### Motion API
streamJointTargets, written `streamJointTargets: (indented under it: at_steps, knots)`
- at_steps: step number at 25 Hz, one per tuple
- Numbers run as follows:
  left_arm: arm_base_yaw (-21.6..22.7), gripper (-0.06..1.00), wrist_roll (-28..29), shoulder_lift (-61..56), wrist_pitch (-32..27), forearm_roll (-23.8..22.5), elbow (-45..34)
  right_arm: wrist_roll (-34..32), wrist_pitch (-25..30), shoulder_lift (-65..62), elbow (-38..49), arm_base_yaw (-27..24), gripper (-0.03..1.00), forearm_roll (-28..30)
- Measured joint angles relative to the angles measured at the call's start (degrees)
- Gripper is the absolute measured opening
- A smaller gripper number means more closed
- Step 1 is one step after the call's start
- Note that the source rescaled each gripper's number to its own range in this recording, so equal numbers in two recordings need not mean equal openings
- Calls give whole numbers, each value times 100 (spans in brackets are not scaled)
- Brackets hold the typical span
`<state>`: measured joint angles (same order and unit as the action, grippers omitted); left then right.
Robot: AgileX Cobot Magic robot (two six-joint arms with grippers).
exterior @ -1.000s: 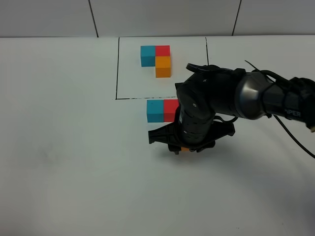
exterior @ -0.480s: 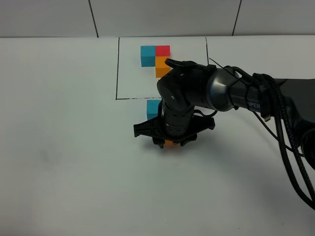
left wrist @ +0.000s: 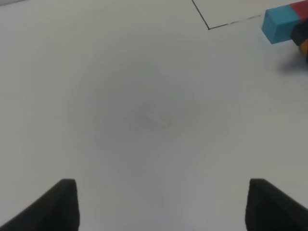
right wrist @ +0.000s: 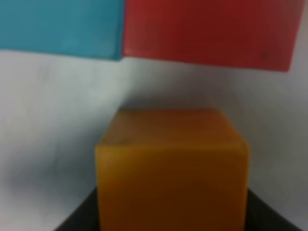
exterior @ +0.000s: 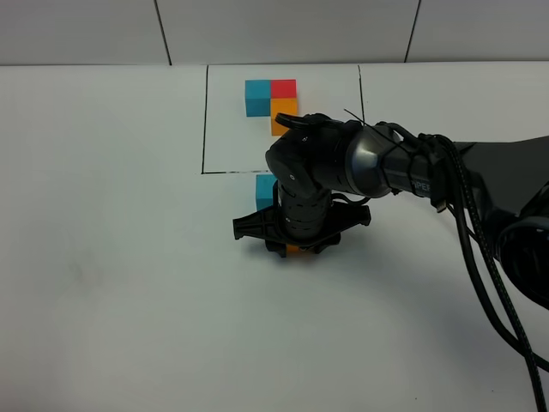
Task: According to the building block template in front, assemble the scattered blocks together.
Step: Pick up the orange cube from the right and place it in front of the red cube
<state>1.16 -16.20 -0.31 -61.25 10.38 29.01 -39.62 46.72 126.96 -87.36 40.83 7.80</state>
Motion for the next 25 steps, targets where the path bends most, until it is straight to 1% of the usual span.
streamJointTargets:
  at_steps: [10, 25]
  knots:
    - [0, 62, 0, 0, 0, 0, 0, -203, -98, 47, -39, -12, 0, 117]
    - [0, 62, 0, 0, 0, 0, 0, -222, -119, 47, -39, -17, 0, 156]
